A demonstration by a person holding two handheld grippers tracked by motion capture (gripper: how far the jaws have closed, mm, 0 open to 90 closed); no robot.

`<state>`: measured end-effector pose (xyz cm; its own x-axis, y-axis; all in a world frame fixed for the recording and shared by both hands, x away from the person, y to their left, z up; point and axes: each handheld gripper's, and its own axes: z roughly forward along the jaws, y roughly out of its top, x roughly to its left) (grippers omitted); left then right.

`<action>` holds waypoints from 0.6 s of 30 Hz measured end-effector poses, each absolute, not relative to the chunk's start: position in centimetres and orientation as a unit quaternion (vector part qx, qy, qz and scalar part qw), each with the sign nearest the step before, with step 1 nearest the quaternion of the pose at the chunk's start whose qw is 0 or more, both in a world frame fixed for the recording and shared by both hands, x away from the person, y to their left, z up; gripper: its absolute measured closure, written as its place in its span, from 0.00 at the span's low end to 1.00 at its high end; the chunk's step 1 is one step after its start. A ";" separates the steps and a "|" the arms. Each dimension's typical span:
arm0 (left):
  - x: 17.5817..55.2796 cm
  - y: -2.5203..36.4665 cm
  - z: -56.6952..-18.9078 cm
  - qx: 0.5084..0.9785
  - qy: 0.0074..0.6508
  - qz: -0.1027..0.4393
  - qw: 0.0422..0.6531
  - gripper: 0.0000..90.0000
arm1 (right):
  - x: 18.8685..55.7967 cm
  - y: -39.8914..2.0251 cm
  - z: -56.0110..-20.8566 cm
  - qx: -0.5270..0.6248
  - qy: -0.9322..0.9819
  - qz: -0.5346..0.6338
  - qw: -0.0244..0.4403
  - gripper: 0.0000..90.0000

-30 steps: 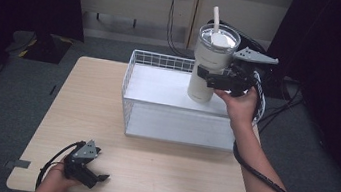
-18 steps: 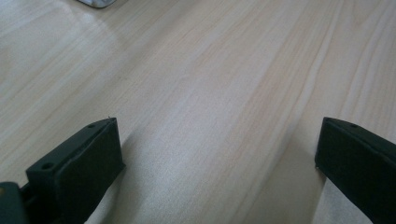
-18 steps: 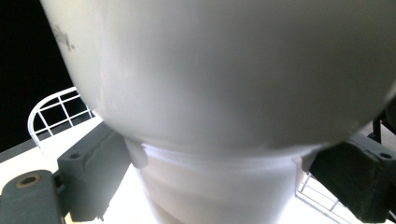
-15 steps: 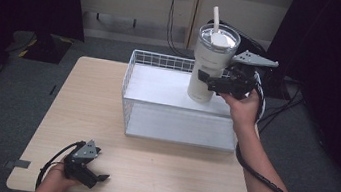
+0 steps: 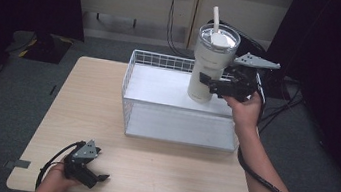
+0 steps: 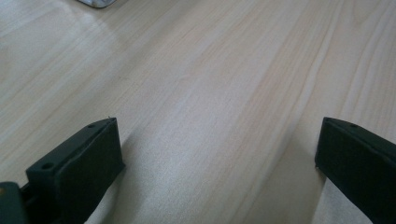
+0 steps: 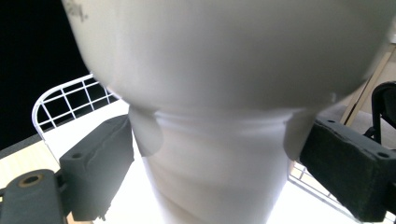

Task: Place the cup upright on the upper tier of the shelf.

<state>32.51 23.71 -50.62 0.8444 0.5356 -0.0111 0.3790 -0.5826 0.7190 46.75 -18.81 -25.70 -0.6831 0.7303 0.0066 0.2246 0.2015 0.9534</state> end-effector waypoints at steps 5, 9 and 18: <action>32.5 23.7 -50.6 0.884 0.259 0.104 0.376 0.00 | 46.4 -19.1 -25.7 0.321 0.742 0.541 0.232 0.11; 32.5 23.7 -50.6 0.883 0.258 0.104 0.377 0.00 | 46.0 -19.4 -25.6 0.319 0.744 0.539 0.232 0.11; 32.5 23.7 -50.6 0.884 0.259 0.104 0.376 0.00 | 44.8 -19.9 -25.7 0.313 0.748 0.541 0.224 0.11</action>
